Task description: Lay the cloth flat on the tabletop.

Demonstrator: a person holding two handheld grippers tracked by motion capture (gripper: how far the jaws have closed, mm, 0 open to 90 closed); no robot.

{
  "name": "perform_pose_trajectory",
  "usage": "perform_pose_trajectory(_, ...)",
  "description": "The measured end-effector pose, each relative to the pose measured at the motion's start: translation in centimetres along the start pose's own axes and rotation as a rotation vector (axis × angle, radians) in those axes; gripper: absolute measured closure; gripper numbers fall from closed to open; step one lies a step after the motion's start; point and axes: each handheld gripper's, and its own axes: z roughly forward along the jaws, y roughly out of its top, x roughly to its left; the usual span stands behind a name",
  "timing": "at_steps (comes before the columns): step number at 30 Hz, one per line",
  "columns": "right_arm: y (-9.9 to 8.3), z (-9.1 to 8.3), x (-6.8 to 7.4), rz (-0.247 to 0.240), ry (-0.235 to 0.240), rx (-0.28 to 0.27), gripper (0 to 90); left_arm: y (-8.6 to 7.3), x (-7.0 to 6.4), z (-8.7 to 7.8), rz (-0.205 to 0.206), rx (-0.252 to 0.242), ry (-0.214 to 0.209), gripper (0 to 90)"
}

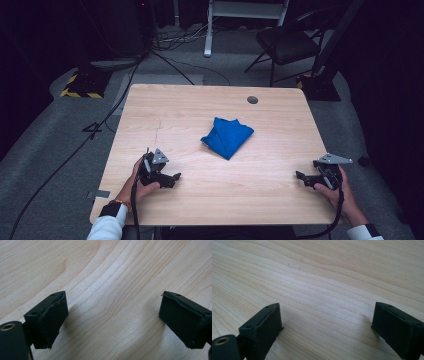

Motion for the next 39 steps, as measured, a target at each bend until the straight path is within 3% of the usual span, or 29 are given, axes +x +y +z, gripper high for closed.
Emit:
perform_pose_trajectory(7,0.1,0.0,0.2,0.010,-0.012,0.011,8.1,-0.1,0.1,-0.1,0.005,0.001,-0.009,8.5)
perform_pose_trajectory(13,0.2,0.1,-0.2,-0.027,0.022,0.010,9.4,-0.3,0.1,-0.2,0.018,-0.001,-0.018,8.5)
perform_pose_trajectory(16,0.5,0.2,-0.1,-0.052,0.055,-0.015,22.6,-0.4,0.1,-0.3,0.019,-0.003,-0.019,8.5)
perform_pose_trajectory(19,1.1,0.4,0.5,-0.096,0.067,-0.027,24.0,-0.5,0.1,-0.4,0.021,0.001,-0.023,8.5)
perform_pose_trajectory(21,1.9,0.4,0.8,-0.096,0.095,-0.059,29.1,-0.5,0.1,-0.4,0.023,0.001,-0.024,8.5)
perform_pose_trajectory(25,3.5,0.5,1.3,-0.107,0.102,-0.090,32.5,-0.4,0.1,-0.4,0.026,-0.002,-0.026,8.5)
perform_pose_trajectory(29,6.1,1.5,2.8,-0.161,0.111,-0.101,33.8,-0.4,0.1,-0.3,0.030,0.000,-0.026,8.5)
perform_pose_trajectory(34,8.5,2.6,4.6,-0.187,0.142,-0.116,36.3,0.0,0.1,0.0,0.035,-0.003,-0.033,8.4)
perform_pose_trajectory(36,10.4,3.4,6.3,-0.207,0.162,-0.130,37.7,0.3,0.0,0.2,0.032,0.002,-0.033,8.4)
perform_pose_trajectory(37,10.4,3.4,6.3,-0.207,0.162,-0.130,37.7,0.3,0.0,0.2,0.032,0.002,-0.033,8.4)
perform_pose_trajectory(39,11.9,4.4,8.4,-0.253,0.184,-0.134,39.6,0.5,0.0,0.5,0.039,0.003,-0.040,8.4)
